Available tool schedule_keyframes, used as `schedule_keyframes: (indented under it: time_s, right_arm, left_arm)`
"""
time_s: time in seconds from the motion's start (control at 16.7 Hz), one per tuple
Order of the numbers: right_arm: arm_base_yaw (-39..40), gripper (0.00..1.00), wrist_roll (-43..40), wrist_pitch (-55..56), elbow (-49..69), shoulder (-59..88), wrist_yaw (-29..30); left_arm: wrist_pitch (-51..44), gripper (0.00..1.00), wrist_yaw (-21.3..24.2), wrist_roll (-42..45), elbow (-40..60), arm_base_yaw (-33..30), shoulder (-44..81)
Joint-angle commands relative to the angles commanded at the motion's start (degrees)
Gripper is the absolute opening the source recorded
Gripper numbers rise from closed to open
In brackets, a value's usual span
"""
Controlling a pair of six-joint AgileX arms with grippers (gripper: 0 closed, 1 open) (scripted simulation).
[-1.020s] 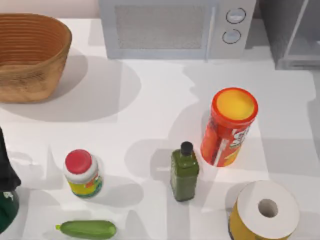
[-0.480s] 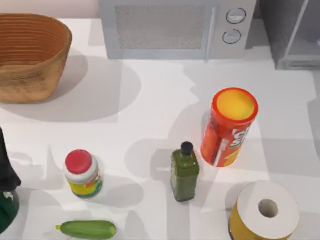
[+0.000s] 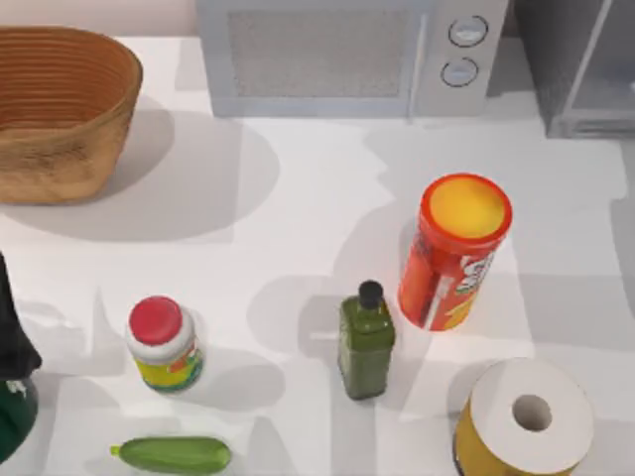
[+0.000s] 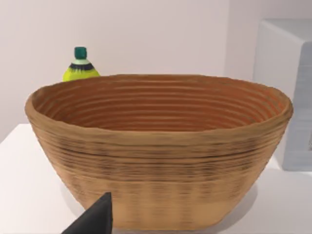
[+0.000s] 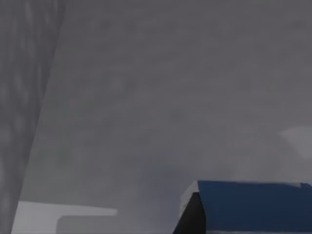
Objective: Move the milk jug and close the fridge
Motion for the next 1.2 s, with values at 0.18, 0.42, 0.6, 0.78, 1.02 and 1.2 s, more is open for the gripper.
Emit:
schedule_keyframes:
  time_s: [0.18, 0.42, 0.6, 0.78, 1.02, 1.2]
  right_arm:
    - [0.0, 0.08, 0.0, 0.0, 0.0, 0.0, 0.0]
    - [0.0, 0.38, 0.0, 0.0, 0.0, 0.0, 0.0]
    - [0.0, 0.6, 0.0, 0.0, 0.0, 0.0, 0.0]
    - [0.0, 0.83, 0.0, 0.0, 0.0, 0.0, 0.0]
    - [0.0, 1.0, 0.0, 0.0, 0.0, 0.0, 0.0]
    - [0.0, 1.0, 0.0, 0.0, 0.0, 0.0, 0.0]
  left_arm:
    - [0.0, 1.0, 0.0, 0.0, 0.0, 0.0, 0.0]
    - [0.0, 1.0, 0.0, 0.0, 0.0, 0.0, 0.0]
    - [0.0, 1.0, 0.0, 0.0, 0.0, 0.0, 0.0]
    - [0.0, 1.0, 0.0, 0.0, 0.0, 0.0, 0.0]
    - [0.0, 1.0, 0.0, 0.0, 0.0, 0.0, 0.0]
    - [0.0, 1.0, 0.0, 0.0, 0.0, 0.0, 0.0]
